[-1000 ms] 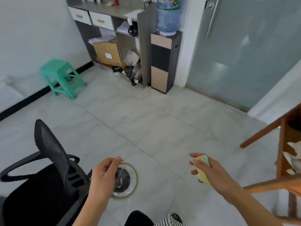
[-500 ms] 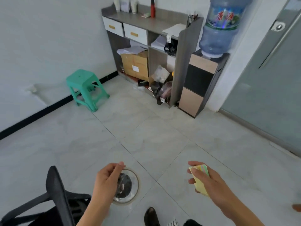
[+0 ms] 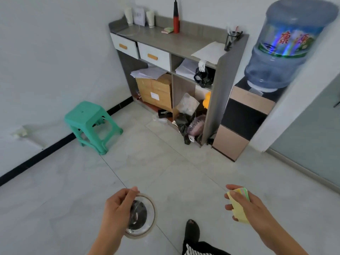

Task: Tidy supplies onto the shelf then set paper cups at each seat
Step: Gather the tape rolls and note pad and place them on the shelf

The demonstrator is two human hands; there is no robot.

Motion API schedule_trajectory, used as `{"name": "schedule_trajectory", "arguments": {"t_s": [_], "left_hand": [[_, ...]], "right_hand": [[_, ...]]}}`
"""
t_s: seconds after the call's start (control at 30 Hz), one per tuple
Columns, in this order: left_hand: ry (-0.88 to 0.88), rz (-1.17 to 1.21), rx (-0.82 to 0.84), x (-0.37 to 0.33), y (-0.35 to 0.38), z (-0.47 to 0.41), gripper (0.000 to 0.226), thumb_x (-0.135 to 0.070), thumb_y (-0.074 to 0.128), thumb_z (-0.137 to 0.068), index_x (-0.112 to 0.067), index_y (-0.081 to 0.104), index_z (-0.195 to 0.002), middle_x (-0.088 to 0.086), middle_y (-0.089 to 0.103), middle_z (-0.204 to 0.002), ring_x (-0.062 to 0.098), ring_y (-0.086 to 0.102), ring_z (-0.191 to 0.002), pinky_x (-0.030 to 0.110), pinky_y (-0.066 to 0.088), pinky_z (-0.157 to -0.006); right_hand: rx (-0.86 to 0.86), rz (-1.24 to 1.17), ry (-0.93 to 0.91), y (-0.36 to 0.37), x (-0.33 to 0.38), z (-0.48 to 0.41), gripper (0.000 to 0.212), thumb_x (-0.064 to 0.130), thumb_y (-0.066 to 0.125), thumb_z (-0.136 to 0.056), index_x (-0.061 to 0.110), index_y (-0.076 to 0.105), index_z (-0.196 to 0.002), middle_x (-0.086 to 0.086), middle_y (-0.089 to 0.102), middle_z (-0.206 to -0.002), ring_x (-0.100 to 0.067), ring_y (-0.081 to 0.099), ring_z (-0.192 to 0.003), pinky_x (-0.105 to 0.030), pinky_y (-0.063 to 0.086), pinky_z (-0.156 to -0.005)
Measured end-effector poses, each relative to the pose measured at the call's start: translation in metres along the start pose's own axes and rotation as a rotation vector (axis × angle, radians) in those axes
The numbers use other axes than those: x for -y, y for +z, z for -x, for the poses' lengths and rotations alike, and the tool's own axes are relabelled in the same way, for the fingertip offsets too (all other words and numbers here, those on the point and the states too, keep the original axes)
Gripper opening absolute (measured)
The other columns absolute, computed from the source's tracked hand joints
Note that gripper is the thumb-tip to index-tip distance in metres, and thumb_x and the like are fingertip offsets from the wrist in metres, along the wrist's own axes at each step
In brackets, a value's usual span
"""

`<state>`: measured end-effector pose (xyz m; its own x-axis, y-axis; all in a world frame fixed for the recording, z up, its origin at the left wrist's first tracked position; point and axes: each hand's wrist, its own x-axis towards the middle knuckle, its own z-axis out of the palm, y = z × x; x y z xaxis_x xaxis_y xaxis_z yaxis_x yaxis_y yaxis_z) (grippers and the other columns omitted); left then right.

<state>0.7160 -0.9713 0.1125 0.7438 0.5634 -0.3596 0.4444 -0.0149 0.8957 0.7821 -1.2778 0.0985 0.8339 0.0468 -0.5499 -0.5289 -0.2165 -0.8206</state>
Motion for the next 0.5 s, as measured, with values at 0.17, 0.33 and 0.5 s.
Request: {"name": "schedule_trajectory", "arguments": {"t_s": [0.17, 0.33, 0.5], "left_hand": [[0.015, 0.043, -0.101, -0.055, 0.000, -0.099, 0.027, -0.023, 0.062, -0.090, -0.010, 0.072, -0.068, 0.023, 0.063, -0.067, 0.026, 0.058, -0.066, 0.038, 0.046, -0.068], [-0.029, 0.105, -0.183, -0.070, -0.010, -0.186, 0.029, -0.021, 0.063, -0.090, -0.012, 0.073, -0.064, 0.020, 0.066, -0.065, 0.026, 0.060, -0.065, 0.039, 0.047, -0.068], [-0.053, 0.117, -0.213, -0.093, -0.025, -0.304, 0.029, -0.017, 0.062, -0.090, -0.010, 0.073, -0.065, 0.010, 0.065, -0.057, 0.025, 0.059, -0.062, 0.033, 0.045, -0.063]], "right_hand": [[0.132, 0.117, -0.081, 0.046, 0.110, -0.111, 0.015, 0.031, 0.056, -0.094, 0.033, 0.066, -0.105, -0.007, 0.067, -0.110, -0.021, 0.069, -0.094, -0.038, 0.054, -0.079], [0.282, 0.207, -0.165, 0.113, 0.206, -0.201, 0.018, 0.031, 0.056, -0.094, 0.034, 0.065, -0.109, -0.005, 0.066, -0.110, -0.019, 0.068, -0.096, -0.035, 0.052, -0.079], [0.285, 0.173, -0.164, 0.182, 0.252, -0.285, 0.018, 0.032, 0.058, -0.092, 0.037, 0.065, -0.108, -0.006, 0.067, -0.111, -0.020, 0.068, -0.096, -0.033, 0.050, -0.075]]}}
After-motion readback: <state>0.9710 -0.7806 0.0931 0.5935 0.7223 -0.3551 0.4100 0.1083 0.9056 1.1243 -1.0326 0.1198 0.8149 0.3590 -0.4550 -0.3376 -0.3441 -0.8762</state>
